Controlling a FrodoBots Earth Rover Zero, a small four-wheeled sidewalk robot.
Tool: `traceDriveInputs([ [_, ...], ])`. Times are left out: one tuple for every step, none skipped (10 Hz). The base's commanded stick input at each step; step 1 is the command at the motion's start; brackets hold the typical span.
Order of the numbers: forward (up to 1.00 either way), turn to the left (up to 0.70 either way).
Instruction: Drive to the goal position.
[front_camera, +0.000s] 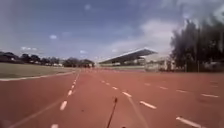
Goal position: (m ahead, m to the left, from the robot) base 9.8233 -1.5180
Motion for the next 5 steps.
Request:
traceDriveInputs([
  [0.70, 0.00],
  [0.70, 0.00],
  [0.70, 0.00],
  [0.70, 0.00],
  [0.70, 0.00],
])
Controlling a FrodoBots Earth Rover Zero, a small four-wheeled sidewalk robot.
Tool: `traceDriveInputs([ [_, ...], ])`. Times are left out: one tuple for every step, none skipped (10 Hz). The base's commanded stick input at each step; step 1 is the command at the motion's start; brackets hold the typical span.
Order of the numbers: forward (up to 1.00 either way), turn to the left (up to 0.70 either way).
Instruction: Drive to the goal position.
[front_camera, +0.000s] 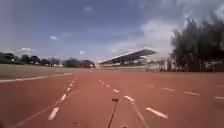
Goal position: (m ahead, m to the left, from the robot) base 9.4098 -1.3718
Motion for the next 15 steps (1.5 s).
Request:
traceDriveInputs([
  [0.70, 0.00],
  [0.70, 0.00],
  [0.70, 0.00],
  [0.70, 0.00],
  [0.70, 0.00],
  [0.70, 0.00],
  [0.70, 0.00],
  [0.70, 0.00],
  [0.70, 0.00],
  [0.70, 0.00],
  [0.70, 0.00],
  [0.70, 0.00],
  [0.70, 0.00],
  [0.70, 0.00],
  [0.70, 0.00],
])
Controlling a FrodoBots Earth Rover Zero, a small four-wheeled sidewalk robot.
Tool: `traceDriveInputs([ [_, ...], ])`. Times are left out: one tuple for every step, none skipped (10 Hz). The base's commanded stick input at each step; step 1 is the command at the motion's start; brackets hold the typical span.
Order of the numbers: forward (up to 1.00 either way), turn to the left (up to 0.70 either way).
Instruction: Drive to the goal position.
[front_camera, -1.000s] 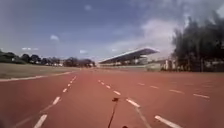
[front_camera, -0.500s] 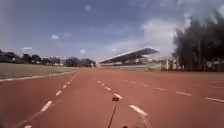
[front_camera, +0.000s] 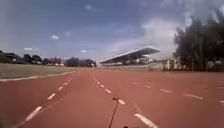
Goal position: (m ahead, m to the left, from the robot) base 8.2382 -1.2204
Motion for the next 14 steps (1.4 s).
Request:
traceDriveInputs([
  [0.70, 0.00],
  [0.70, 0.00],
  [0.70, 0.00],
  [0.70, 0.00],
  [0.70, 0.00],
  [0.70, 0.00],
  [0.70, 0.00],
  [0.70, 0.00],
  [0.70, 0.00],
  [0.70, 0.00],
  [0.70, 0.00],
  [0.70, 0.00],
  [0.70, 0.00],
  [0.70, 0.00],
])
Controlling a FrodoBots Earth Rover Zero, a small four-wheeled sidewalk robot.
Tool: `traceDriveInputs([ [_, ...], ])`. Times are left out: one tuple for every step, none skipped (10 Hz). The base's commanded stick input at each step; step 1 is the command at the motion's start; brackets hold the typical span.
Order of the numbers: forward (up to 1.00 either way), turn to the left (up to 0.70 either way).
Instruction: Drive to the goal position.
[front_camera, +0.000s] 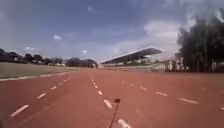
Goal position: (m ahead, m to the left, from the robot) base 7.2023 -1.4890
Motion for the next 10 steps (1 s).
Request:
traceDriveInputs([
  [0.70, 0.00],
  [0.70, 0.00],
  [0.70, 0.00],
  [0.70, 0.00],
  [0.70, 0.00],
  [0.70, 0.00],
  [0.70, 0.00],
  [0.70, 0.00],
  [0.70, 0.00],
  [0.70, 0.00],
])
